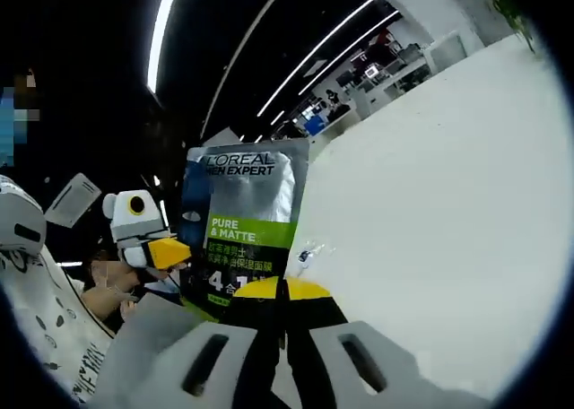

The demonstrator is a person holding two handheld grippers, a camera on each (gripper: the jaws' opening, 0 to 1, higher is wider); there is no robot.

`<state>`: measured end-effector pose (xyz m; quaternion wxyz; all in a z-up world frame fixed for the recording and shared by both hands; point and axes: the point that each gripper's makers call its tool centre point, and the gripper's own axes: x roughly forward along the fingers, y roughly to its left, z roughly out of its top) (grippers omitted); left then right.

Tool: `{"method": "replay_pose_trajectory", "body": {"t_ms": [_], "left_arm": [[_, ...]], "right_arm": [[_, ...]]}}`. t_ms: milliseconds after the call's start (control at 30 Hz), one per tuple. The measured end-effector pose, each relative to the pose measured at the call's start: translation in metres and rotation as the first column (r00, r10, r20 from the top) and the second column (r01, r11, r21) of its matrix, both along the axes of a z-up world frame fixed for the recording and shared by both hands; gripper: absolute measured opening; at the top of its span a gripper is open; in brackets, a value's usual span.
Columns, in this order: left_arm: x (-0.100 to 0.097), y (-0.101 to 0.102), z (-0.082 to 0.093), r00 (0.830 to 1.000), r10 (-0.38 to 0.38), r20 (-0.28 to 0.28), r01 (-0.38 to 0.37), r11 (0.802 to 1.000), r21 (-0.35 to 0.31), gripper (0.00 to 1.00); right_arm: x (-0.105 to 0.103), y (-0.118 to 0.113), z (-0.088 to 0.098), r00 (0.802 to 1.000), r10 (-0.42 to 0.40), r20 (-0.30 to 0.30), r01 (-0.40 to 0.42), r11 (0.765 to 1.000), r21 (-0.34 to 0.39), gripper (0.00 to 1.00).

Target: Arrange the skincare products in the storage area until every visible bottle or jar stands upright without overlapping.

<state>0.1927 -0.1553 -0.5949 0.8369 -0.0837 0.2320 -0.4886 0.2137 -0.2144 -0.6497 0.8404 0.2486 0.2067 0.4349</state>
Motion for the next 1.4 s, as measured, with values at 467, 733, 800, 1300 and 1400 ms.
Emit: {"method": "replay_pose_trajectory", "body": {"t_ms": [467,733,800,1300,1400], "left_arm": [[-0.017,0.061,0.056,0.992,0.000,0.123,0.016,0.992,-0.129,0.00],[-0.030,0.087,0.082,0.987,-0.017,0.161,0.053,0.973,-0.223,0.00],[-0.031,0.094,0.088,0.986,-0.009,0.167,0.051,0.968,-0.246,0.00],[-0.034,0.155,0.108,0.981,0.040,0.192,0.031,0.936,-0.350,0.00],[-0.029,0.176,0.104,0.982,0.081,0.173,-0.011,0.929,-0.371,0.00]], "right_arm": [[-0.022,0.062,0.039,0.982,0.153,0.106,-0.158,0.987,0.036,0.20],[-0.042,0.097,0.078,0.952,0.262,0.159,-0.296,0.922,0.248,0.21],[-0.043,0.102,0.081,0.948,0.272,0.168,-0.308,0.916,0.255,0.20],[-0.058,0.164,0.114,0.890,0.380,0.250,-0.444,0.846,0.296,0.09],[-0.058,0.182,0.117,0.895,0.371,0.248,-0.434,0.852,0.293,0.07]]}}
